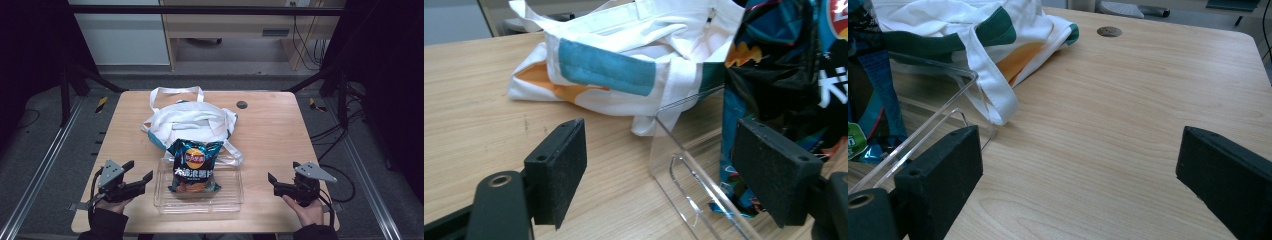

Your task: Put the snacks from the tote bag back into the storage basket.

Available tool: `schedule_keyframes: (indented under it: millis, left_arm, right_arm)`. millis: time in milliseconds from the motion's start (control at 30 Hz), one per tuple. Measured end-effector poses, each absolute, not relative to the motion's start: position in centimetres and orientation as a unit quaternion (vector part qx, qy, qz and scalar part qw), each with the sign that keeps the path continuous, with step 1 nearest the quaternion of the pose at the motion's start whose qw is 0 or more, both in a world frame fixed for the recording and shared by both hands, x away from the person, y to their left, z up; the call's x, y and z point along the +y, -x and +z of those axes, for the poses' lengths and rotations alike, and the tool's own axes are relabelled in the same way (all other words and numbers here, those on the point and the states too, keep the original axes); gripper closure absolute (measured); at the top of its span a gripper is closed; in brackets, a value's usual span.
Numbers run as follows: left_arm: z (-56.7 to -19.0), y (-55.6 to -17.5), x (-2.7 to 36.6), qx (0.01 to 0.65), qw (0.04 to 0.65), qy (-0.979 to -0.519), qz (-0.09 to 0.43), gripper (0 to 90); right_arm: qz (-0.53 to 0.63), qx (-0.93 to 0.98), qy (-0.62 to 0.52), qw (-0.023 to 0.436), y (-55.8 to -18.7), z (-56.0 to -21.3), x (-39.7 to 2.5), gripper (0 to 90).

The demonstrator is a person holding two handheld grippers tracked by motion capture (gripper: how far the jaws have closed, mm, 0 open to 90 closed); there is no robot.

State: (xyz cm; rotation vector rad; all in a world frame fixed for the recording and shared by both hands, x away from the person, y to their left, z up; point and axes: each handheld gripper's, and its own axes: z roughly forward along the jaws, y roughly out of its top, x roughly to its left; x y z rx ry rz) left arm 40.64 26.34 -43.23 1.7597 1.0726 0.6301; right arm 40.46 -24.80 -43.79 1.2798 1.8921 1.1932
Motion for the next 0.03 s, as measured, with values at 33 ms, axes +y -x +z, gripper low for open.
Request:
schedule_keyframes:
  millis: [33]
  left_arm:
    - [-43.26, -40.67, 26.41, 0.440, 0.473, -0.719, 0.258, 21.8]
  right_arm:
    - [0.445, 0.705, -0.477, 0.279, -40.45, -43.79, -24.80, 5.1]
